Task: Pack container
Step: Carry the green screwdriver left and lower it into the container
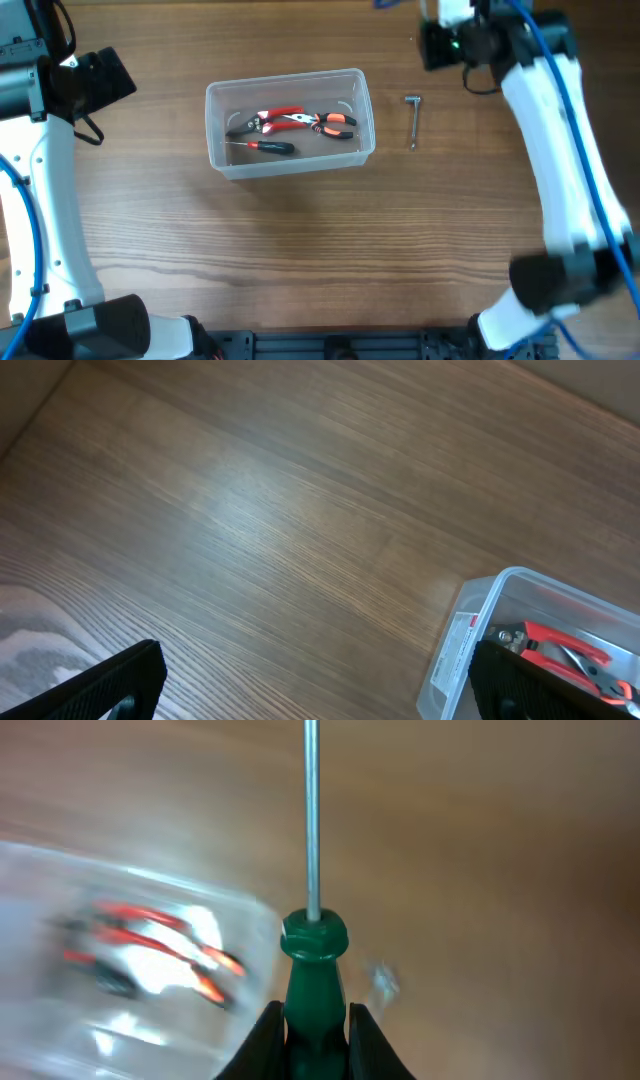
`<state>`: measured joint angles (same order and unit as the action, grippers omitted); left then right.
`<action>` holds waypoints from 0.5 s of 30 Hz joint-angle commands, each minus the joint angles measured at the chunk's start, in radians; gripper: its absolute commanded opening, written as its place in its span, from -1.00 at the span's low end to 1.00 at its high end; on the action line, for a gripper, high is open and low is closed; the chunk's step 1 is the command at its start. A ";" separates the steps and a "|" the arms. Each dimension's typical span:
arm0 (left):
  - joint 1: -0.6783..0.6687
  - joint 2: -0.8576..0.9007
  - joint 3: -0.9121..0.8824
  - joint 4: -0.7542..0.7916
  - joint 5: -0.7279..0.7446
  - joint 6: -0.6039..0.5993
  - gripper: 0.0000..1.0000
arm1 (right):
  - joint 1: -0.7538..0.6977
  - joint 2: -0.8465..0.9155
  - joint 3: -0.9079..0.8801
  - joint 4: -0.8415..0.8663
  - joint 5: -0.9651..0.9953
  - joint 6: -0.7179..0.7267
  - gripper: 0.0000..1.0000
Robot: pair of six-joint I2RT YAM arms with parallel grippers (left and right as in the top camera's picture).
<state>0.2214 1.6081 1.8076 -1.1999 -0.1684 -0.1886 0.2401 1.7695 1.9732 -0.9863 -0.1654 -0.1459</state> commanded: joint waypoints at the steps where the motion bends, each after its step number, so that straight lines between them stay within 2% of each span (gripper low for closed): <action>1: 0.004 0.004 0.001 0.003 -0.012 0.001 1.00 | 0.149 -0.045 0.008 0.016 -0.069 -0.227 -0.91; 9: 0.004 0.004 0.001 0.003 -0.013 0.001 1.00 | 0.338 0.134 -0.005 -0.056 -0.065 -0.549 -0.92; 15: 0.004 0.004 0.001 0.003 -0.012 0.001 1.00 | 0.357 0.301 -0.004 -0.030 -0.007 -0.596 -0.92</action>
<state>0.2214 1.6081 1.8076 -1.1999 -0.1688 -0.1886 0.5961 1.9980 1.9739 -1.0344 -0.2142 -0.6571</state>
